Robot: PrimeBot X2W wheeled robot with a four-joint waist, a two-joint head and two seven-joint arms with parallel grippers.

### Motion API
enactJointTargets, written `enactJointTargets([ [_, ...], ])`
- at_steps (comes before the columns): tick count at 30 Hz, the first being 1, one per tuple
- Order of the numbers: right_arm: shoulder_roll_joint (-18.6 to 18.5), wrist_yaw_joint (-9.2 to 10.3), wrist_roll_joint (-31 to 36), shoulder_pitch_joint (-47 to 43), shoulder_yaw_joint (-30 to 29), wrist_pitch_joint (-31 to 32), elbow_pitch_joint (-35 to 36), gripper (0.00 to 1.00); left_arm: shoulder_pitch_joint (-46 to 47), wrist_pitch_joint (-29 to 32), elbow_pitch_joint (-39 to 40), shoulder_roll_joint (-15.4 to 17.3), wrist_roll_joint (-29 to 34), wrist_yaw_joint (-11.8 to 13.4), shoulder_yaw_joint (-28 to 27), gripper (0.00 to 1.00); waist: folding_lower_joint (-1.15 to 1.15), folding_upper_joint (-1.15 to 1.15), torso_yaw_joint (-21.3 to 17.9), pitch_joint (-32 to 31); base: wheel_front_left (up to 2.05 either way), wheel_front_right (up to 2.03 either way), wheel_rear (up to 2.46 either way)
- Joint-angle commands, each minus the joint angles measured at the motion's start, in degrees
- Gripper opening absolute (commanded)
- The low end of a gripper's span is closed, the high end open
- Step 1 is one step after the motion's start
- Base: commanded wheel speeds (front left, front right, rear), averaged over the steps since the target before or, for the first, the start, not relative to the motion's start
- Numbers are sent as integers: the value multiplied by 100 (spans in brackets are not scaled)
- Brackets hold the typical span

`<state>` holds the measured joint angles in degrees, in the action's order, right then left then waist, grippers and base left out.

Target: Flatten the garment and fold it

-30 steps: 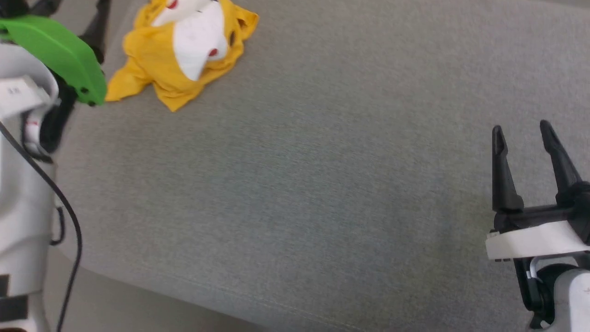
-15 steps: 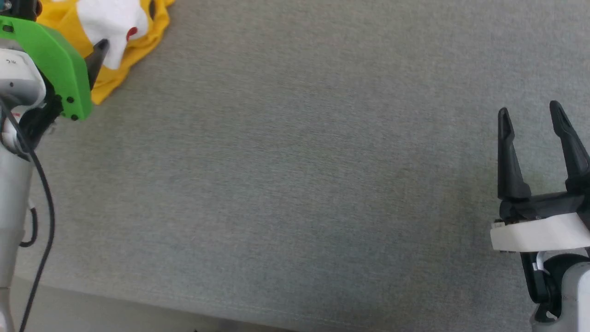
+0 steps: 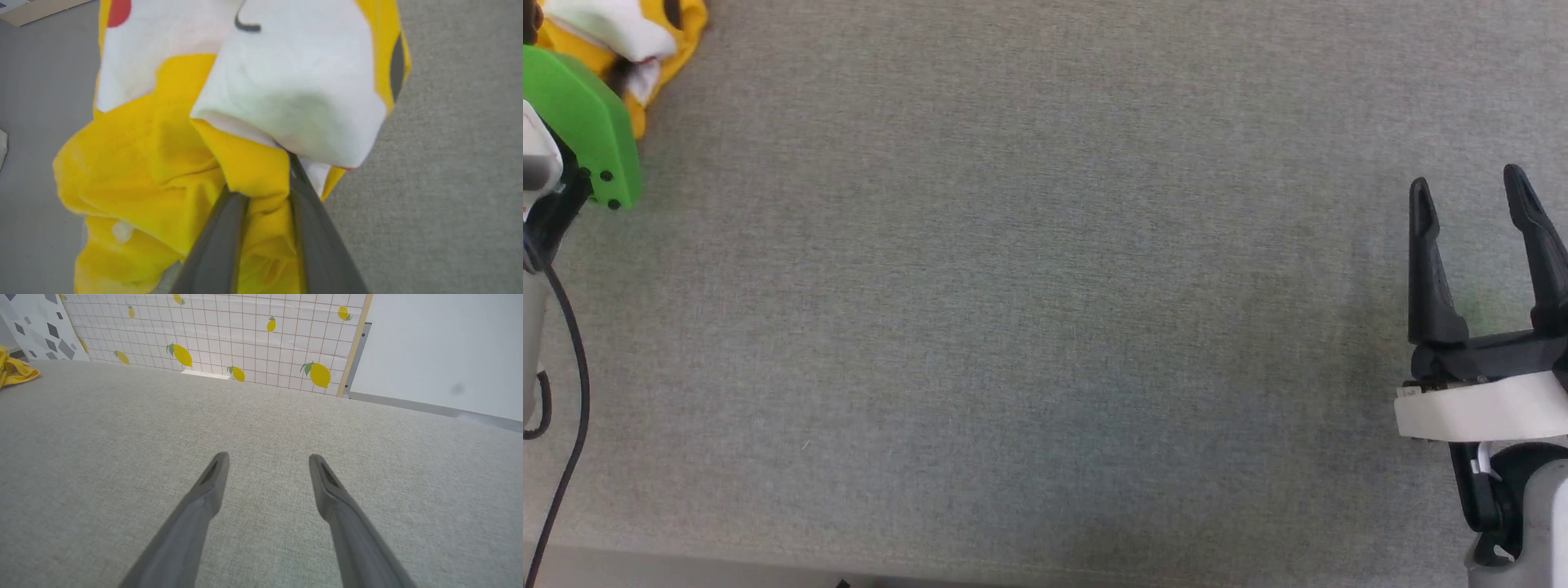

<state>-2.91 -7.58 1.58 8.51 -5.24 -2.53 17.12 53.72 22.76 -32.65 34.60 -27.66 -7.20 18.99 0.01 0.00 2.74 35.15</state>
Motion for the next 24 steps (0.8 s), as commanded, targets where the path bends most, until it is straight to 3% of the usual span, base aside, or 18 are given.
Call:
enactJointTargets([
  [1, 3, 9, 10, 96, -10, -19, 12, 100, 78, -114, -150, 11, -46, -10, 19, 0, -1, 0, 4, -43, 0, 0, 0],
  [9, 3, 9, -132, 108, -8, -158, -213, 100, 277, -668, -416, 120, -355, -25, 90, 0, -1, 0, 46, -491, 0, 0, 0],
  [16, 3, 9, -286, 50, -144, -304, -432, 100, 560, -889, -51, 301, -658, -27, 454, 0, -1, 0, 109, -1077, 0, 0, 0],
  [24, 3, 9, -529, -111, -334, -499, -797, 100, 825, -779, 561, 219, -983, -28, 852, 0, -1, 0, 85, -1924, 0, 0, 0],
])
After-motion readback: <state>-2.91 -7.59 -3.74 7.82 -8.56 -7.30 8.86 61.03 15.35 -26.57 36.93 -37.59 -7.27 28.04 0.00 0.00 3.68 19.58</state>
